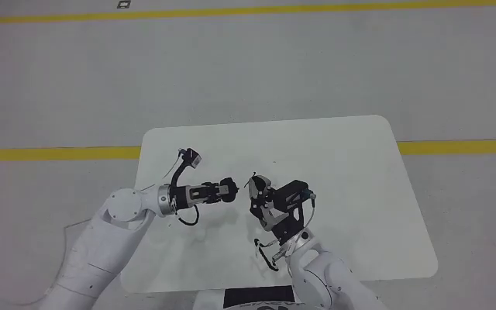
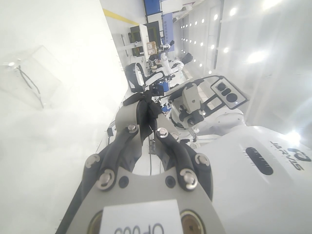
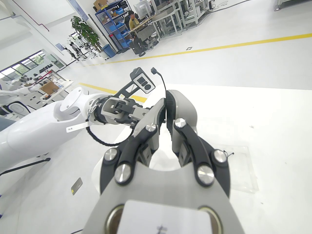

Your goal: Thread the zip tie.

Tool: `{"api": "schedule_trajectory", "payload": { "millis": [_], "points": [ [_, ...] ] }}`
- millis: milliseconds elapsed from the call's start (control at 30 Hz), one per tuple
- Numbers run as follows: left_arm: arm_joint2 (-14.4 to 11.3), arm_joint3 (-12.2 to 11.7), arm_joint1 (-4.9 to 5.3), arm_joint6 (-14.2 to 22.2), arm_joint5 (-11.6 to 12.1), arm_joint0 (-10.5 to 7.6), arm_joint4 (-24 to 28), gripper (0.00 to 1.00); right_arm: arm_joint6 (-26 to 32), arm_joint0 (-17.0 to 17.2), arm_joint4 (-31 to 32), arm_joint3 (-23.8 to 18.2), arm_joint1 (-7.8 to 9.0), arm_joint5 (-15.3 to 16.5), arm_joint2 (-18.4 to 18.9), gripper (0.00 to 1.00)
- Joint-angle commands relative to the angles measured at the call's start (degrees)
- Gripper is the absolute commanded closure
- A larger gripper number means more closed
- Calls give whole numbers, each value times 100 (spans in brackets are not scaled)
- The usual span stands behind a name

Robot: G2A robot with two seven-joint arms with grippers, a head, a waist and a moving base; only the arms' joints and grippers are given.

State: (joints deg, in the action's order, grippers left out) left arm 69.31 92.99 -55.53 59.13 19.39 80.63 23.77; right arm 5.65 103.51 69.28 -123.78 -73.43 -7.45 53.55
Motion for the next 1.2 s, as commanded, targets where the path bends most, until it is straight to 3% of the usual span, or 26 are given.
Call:
{"api": "schedule_trajectory", "payload": {
  "millis": [0,400,933,1167],
  "points": [
    [2,50,8,-37,9,33,-116,100,0,0,0,0,0,0,0,100],
    [13,291,-12,-130,9,59,-347,100,0,0,0,0,0,0,0,100],
    [77,342,-22,-166,9,117,-342,100,-12,-13,7,13,0,7,3,100],
    [77,342,-22,-166,9,117,-342,100,-153,-14,472,57,-7,-135,-145,100]
  ]
}}
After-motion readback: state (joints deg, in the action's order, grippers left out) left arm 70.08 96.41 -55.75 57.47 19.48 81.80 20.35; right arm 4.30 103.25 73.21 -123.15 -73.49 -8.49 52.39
